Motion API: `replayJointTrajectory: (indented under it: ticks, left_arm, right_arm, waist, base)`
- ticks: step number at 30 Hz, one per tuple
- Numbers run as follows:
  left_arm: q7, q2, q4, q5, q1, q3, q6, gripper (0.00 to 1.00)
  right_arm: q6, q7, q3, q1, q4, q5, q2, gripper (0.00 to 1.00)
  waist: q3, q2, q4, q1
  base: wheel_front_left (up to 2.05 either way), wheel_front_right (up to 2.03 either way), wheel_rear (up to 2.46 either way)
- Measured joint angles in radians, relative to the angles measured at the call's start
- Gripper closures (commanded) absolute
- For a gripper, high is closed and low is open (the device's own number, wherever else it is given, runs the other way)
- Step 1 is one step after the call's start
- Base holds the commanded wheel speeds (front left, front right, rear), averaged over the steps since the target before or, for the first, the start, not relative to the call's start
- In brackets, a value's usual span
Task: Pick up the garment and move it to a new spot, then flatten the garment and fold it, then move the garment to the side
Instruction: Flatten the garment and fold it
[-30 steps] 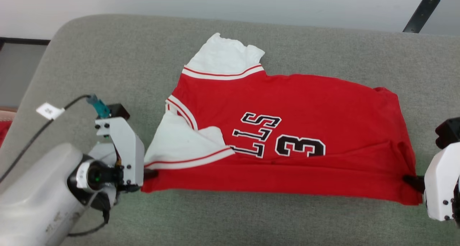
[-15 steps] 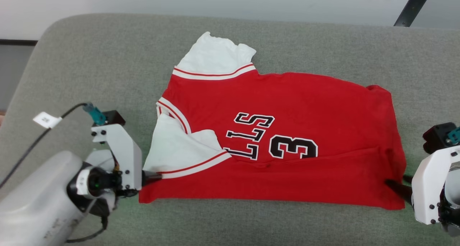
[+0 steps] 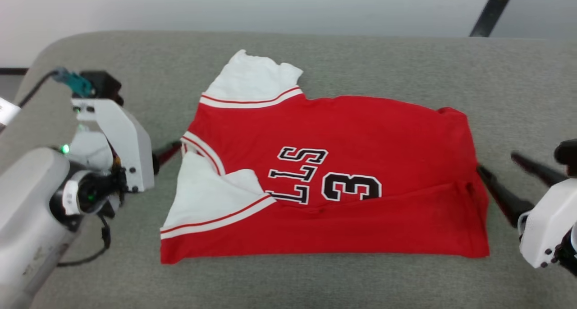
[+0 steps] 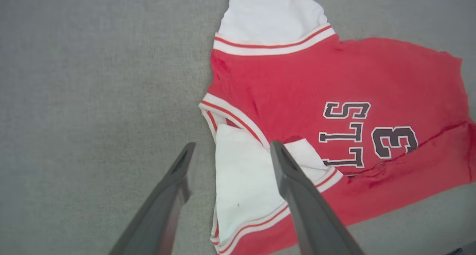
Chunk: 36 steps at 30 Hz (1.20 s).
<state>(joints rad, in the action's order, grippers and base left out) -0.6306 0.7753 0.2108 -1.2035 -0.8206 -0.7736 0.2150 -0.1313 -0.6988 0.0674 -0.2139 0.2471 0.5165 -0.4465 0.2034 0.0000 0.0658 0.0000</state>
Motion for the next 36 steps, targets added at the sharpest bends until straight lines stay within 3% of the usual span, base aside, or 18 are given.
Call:
replayJointTrajectory:
  ticks: [7,13,19,24,36]
  left_arm:
    - [0.167,-0.019,0.059,0.080,-0.068,0.031,-0.081,0.00]
    - [0.280,-0.044,0.144,0.141,-0.144,0.043,-0.151,0.00]
    - [0.286,-0.053,0.253,0.167,-0.233,0.040,-0.213,0.00]
    - [0.210,-0.039,0.355,0.178,-0.316,0.024,-0.260,0.00]
    - [0.014,-0.021,0.540,0.196,-0.507,-0.010,-0.302,0.00]
  right_arm:
    - [0.000,0.365,0.022,-0.001,0.039,-0.165,0.009,0.00]
    - [0.000,0.592,0.007,-0.001,0.033,-0.276,0.088,0.00]
    - [0.000,0.649,0.018,0.000,0.029,-0.300,0.128,0.00]
    - [0.000,0.664,0.027,-0.004,0.050,-0.301,0.142,0.00]
    - [0.000,0.681,0.023,-0.017,0.096,-0.299,0.165,0.00]
  waist:
    - [0.001,0.0000,-0.055,0.0000]
    - [0.018,0.0000,-0.109,0.0000]
    - [0.062,0.0000,-0.160,0.0000]
    - [0.118,0.0000,-0.201,0.0000]
    - [0.274,0.0000,-0.288,0.0000]
  base:
    - [0.00,0.00,0.00]
    - [0.00,0.00,0.00]
    - [0.00,0.00,0.00]
    - [0.00,0.00,0.00]
    - [0.00,0.00,0.00]
